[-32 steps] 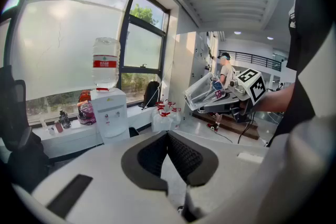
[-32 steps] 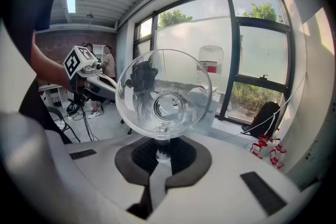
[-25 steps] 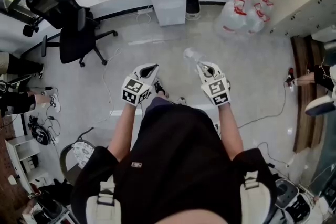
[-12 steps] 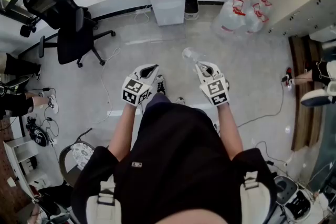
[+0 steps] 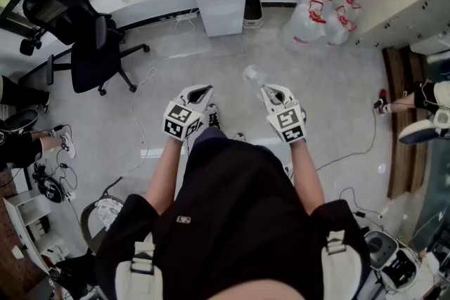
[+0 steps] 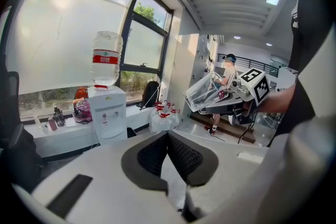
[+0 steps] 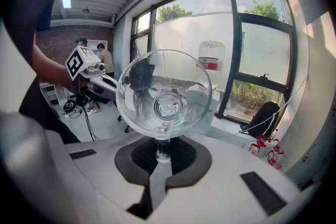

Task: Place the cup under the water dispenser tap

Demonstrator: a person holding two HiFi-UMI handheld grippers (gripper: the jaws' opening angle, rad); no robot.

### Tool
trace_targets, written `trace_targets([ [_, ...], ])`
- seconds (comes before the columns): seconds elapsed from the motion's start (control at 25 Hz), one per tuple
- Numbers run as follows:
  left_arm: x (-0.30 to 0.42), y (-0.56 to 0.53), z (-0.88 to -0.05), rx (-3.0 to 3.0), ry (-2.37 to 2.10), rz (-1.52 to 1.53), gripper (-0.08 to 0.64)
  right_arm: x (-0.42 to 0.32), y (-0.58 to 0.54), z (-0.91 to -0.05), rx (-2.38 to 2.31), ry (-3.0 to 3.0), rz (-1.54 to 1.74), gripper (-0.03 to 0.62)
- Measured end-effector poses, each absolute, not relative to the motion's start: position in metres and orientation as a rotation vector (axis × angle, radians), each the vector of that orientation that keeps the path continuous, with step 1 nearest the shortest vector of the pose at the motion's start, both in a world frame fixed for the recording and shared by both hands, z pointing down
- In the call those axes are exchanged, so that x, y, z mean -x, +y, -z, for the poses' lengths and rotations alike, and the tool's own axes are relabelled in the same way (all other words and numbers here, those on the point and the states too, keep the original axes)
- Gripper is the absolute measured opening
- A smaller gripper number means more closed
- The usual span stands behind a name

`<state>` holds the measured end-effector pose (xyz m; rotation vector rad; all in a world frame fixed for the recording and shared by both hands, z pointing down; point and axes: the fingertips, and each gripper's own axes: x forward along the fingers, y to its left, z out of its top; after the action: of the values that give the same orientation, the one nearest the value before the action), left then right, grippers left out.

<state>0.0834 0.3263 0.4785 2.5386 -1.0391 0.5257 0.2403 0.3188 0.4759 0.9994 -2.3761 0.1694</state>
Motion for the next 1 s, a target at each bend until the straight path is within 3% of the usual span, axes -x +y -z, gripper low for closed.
trace_targets([
  [1.0, -0.042, 0.226, -0.485, -2.553, -0.931, -0.558, 0.000, -0.188, 0.233, -0.491, -0.993, -2.317, -0.195, -0.003],
])
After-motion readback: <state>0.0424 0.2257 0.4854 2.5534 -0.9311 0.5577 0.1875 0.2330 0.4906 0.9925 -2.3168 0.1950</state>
